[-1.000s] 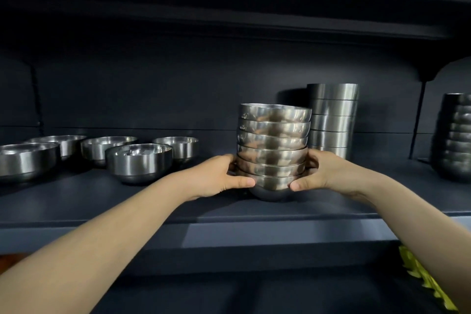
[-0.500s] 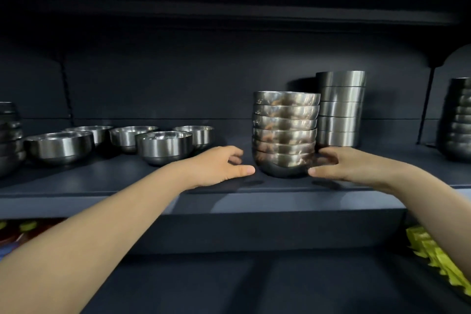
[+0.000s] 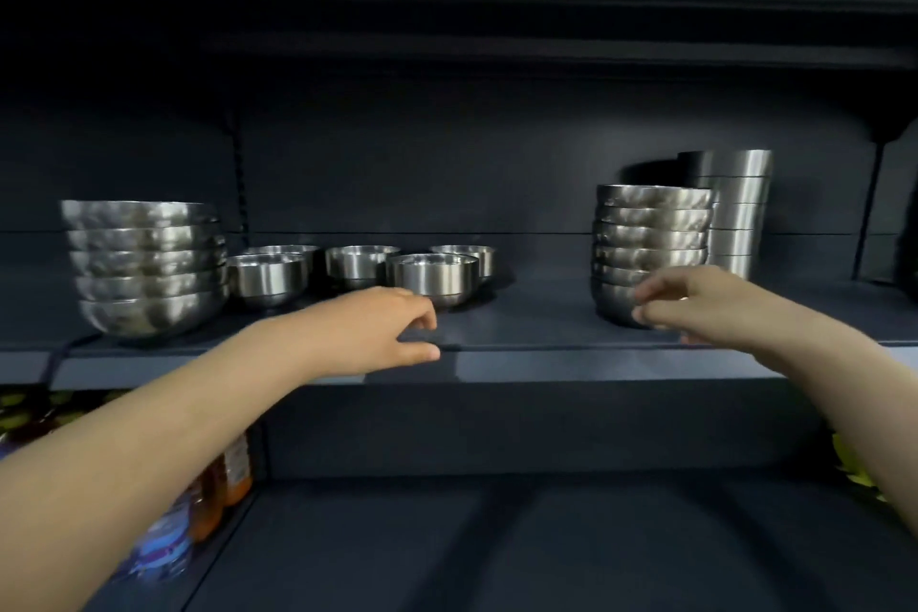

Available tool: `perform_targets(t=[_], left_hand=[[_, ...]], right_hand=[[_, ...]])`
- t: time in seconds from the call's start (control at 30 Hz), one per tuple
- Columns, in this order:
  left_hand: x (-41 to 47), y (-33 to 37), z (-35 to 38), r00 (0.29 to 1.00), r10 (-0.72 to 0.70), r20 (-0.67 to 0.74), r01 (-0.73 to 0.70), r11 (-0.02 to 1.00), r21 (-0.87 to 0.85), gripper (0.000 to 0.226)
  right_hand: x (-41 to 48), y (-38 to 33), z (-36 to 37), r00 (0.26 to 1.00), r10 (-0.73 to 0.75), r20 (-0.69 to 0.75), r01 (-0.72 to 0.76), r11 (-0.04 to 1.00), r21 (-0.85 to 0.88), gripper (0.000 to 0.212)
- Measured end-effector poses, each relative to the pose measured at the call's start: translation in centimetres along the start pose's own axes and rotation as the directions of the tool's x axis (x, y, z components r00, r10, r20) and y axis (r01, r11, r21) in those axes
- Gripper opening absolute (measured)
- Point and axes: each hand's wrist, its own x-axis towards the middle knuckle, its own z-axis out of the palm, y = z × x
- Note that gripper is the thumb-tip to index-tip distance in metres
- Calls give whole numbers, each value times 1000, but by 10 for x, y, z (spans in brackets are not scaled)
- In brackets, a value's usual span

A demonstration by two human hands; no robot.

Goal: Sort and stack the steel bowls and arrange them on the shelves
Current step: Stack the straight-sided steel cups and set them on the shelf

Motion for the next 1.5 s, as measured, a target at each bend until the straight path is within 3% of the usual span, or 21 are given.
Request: perform_targets(t=[0.27,0.47,0.6,0.63,0.8,0.9,0.97,1.07,1.2,1.3,1.37,1.5], left_hand=[[8,-54,-12,993,-117,-12,118,987,106,51],[58,-81,-8,970,-244,20,236,953,190,53],[93,-94,2,964,-263,43,256,958,126,66],[99,-98,5,962,-268,44,262,959,112,69],[116,-112,19,958,-279,68,278,960,27,75],[121,-116,23,965,-253,72,258,964,-63,73],[123,-120,25,965,-249,85,258,960,-111,86],[124,-126,35,966,-241,89,256,930,-262,105],[124,-130,51,973,-225,46,210,797,-566,99],[123,-129,55,981,-183,61,159,593,-789,103],[121,-124,52,986,-149,75,136,452,-882,96],[121,-112,36,989,-147,9,61,355,-933,32]], right_hand=[[56,-62,52,973,-140,186,185,950,-252,56],[123,-74,76,952,-130,276,185,965,-187,71],[162,-71,92,880,-205,427,233,972,-14,32],[169,-69,96,859,-236,455,259,966,12,32],[193,-65,107,793,-322,517,317,943,100,35],[197,-62,115,792,-339,508,320,939,126,66],[199,-58,120,808,-337,483,314,940,130,80],[199,-57,124,819,-331,468,249,941,231,64],[190,-55,133,864,-270,425,108,924,368,50],[183,-54,137,902,-233,364,48,891,452,66],[178,-54,135,915,-216,340,19,866,500,64],[170,-60,125,941,-239,240,47,795,605,41]])
